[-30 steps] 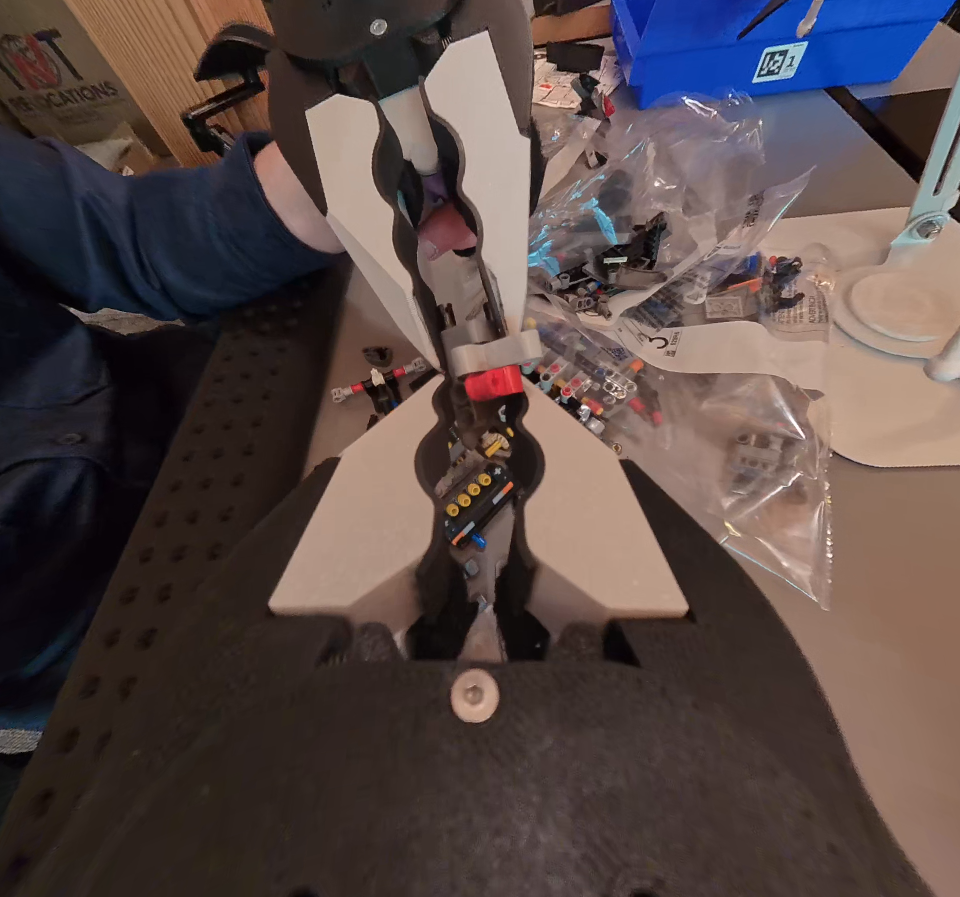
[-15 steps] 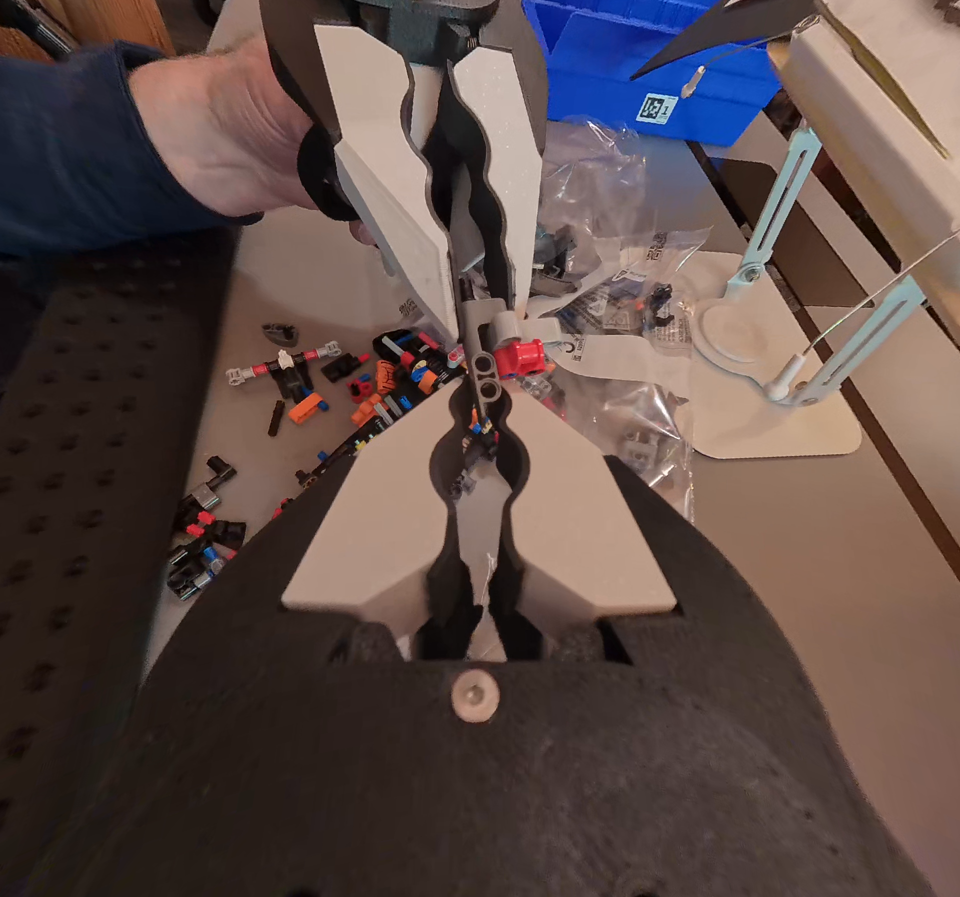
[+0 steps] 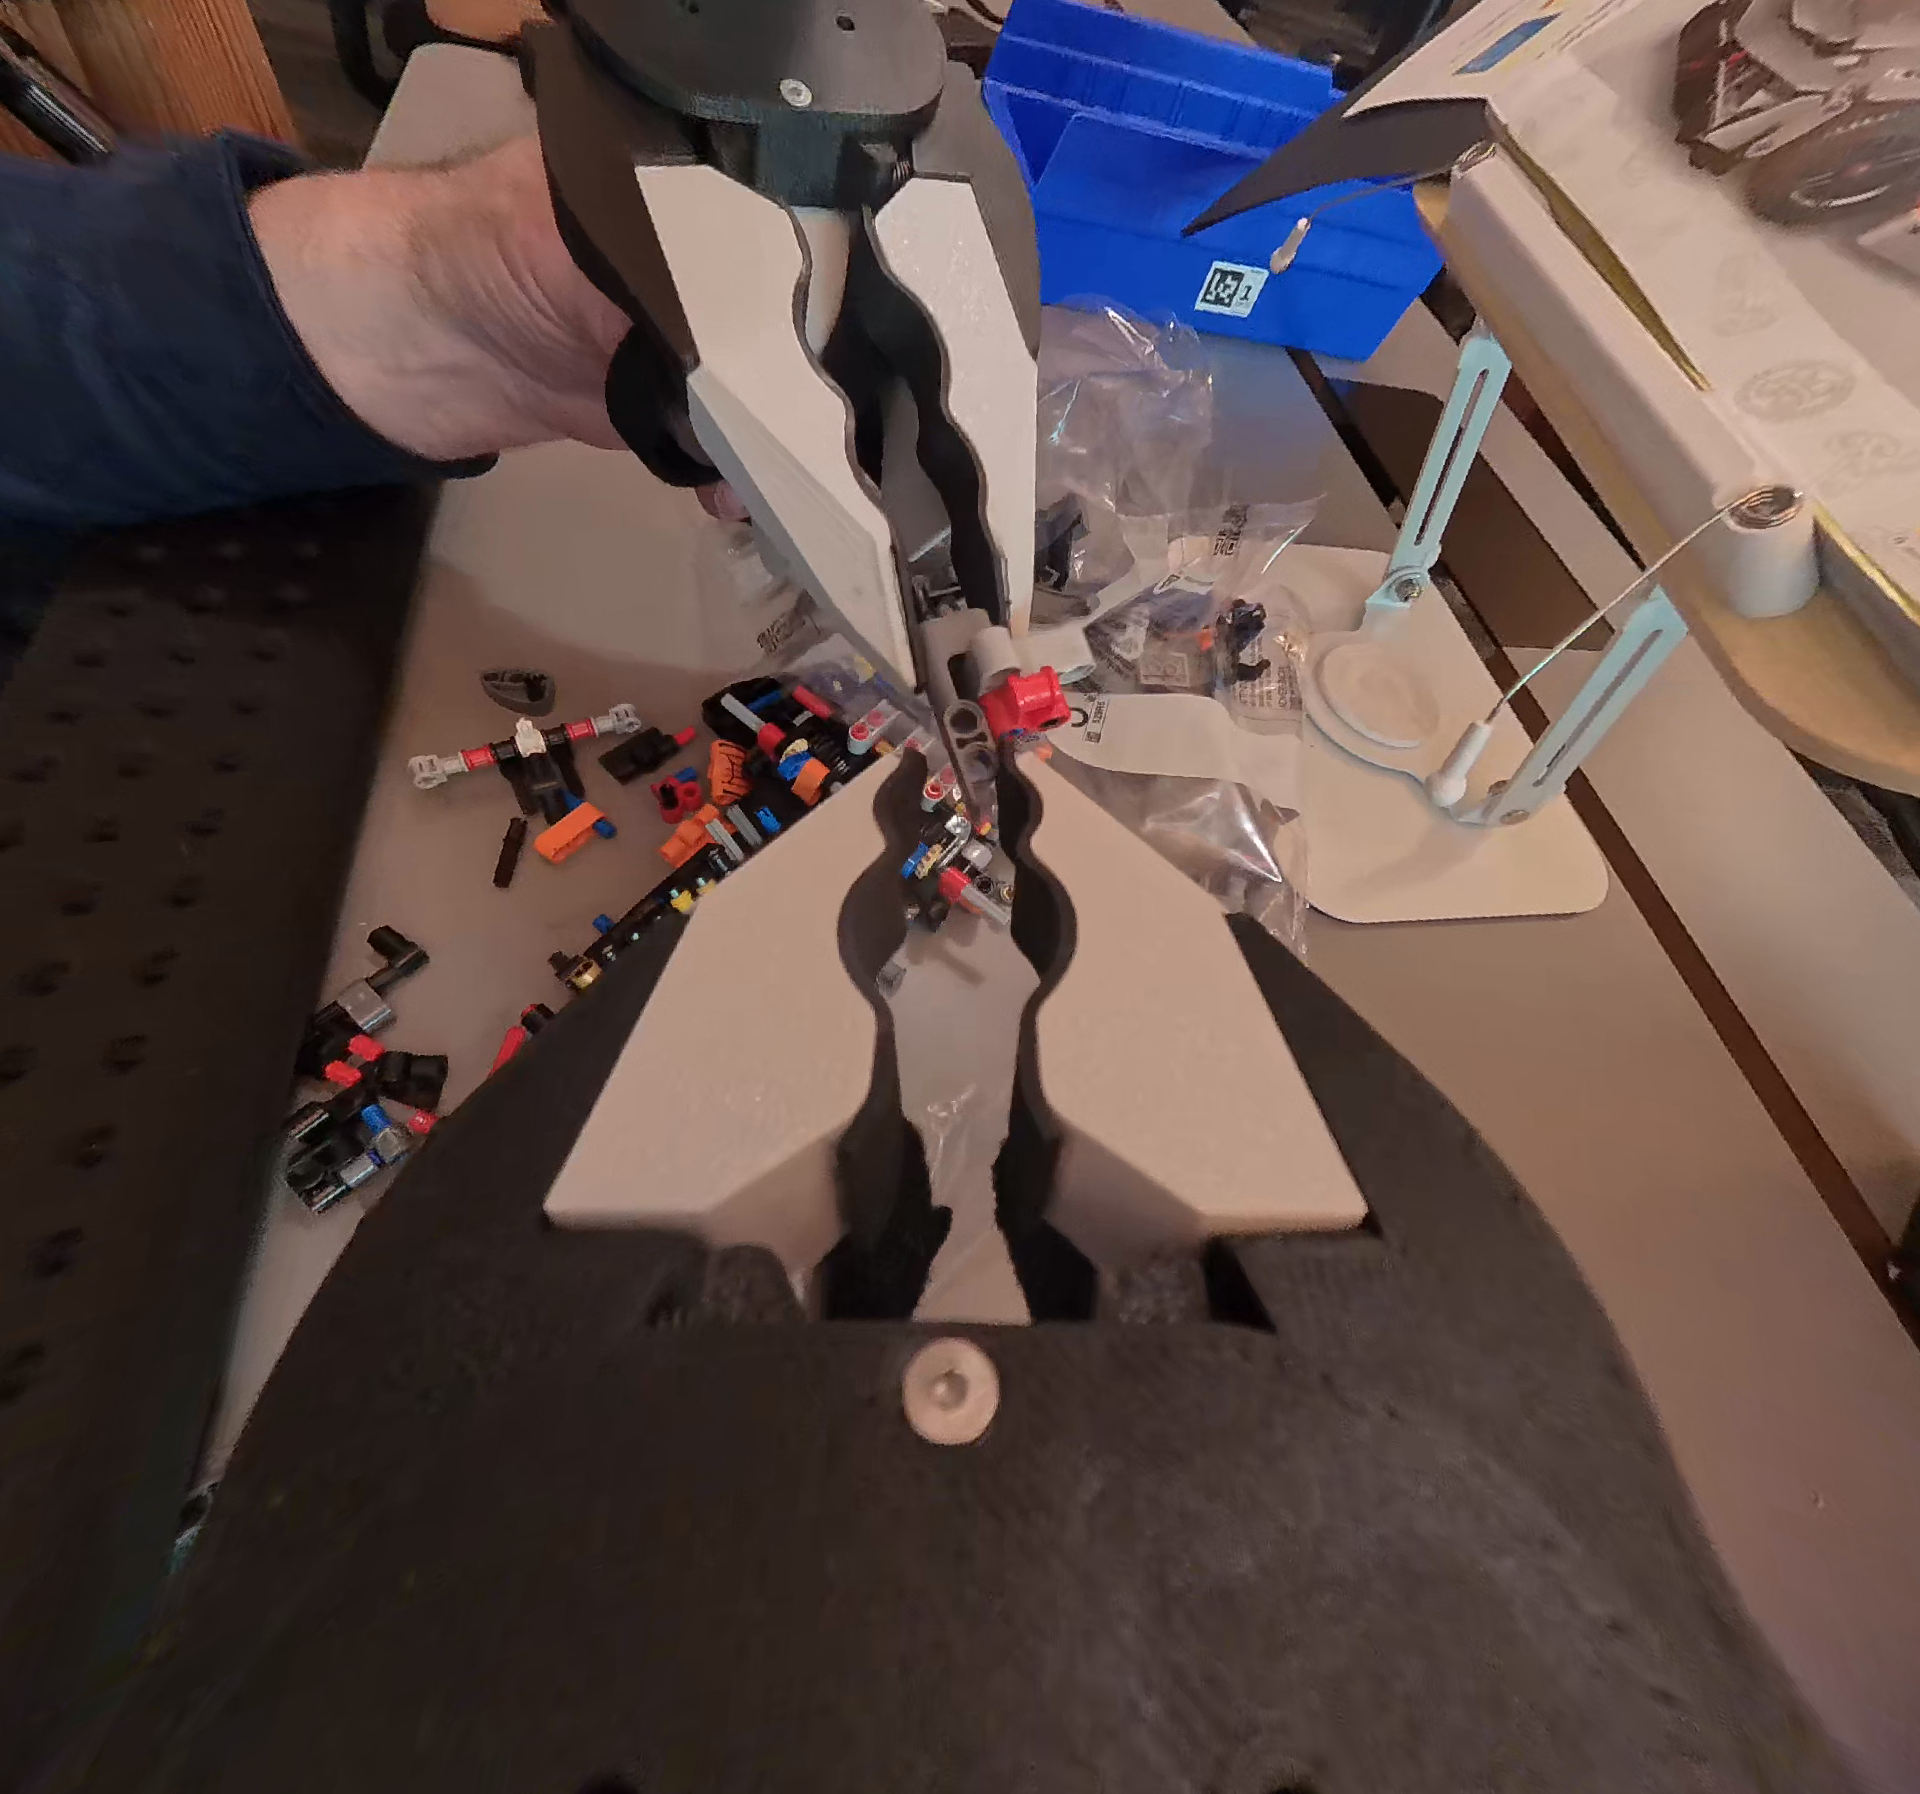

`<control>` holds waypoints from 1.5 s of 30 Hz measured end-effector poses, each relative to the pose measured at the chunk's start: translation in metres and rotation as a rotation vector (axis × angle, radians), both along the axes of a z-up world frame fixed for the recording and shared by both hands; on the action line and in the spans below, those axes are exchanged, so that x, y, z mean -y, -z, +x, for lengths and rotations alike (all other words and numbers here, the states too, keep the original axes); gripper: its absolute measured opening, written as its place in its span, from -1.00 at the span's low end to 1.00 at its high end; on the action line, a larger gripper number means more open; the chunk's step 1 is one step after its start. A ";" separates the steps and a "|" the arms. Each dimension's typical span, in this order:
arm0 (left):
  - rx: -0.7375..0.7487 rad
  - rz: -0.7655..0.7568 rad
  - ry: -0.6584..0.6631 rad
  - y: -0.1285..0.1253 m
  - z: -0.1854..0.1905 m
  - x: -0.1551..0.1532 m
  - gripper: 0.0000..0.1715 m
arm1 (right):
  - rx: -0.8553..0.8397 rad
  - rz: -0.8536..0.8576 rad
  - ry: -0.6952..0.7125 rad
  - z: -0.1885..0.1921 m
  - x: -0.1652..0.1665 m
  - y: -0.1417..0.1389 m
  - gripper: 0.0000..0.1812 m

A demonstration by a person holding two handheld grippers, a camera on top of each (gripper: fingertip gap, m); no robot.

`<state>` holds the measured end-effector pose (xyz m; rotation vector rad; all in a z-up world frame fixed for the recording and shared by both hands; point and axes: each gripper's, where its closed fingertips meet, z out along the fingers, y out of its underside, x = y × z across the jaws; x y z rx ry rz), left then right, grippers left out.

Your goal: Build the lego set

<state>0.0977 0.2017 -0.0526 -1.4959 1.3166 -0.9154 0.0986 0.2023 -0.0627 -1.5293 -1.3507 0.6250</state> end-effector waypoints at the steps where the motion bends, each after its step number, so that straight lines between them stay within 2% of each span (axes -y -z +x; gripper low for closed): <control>1: 0.002 0.016 -0.002 -0.001 0.001 0.000 -0.84 | 0.000 0.011 0.002 0.001 0.000 -0.001 -0.89; 10: -0.005 0.041 -0.001 0.000 0.002 0.001 -0.82 | 0.068 0.085 0.029 0.003 0.000 0.001 -0.95; 17: 0.029 0.027 0.021 -0.005 0.005 0.005 -0.69 | 0.110 0.111 0.026 0.002 0.001 0.005 -0.95; 28: 0.014 0.052 0.000 -0.004 0.006 0.003 -0.84 | 0.179 0.178 0.043 0.003 0.000 0.011 -0.96; 31: -0.008 0.107 -0.023 -0.005 0.006 0.002 -0.85 | 0.142 0.147 0.033 0.003 0.001 0.008 -0.95; 33: -0.063 0.202 -0.069 -0.002 0.006 -0.002 -0.88 | 0.103 0.102 0.033 0.005 -0.001 0.006 -0.94; 36: -0.126 0.319 -0.110 -0.001 0.006 -0.005 -0.88 | 0.047 0.075 0.040 0.007 -0.003 0.000 -0.81; 41: -0.170 0.364 -0.103 0.004 0.010 -0.002 -0.88 | 0.054 0.143 0.045 0.002 -0.004 -0.002 -0.67; 45: -0.169 0.381 -0.097 0.002 0.011 0.001 -0.88 | 0.072 0.198 0.057 0.003 -0.005 -0.004 -0.74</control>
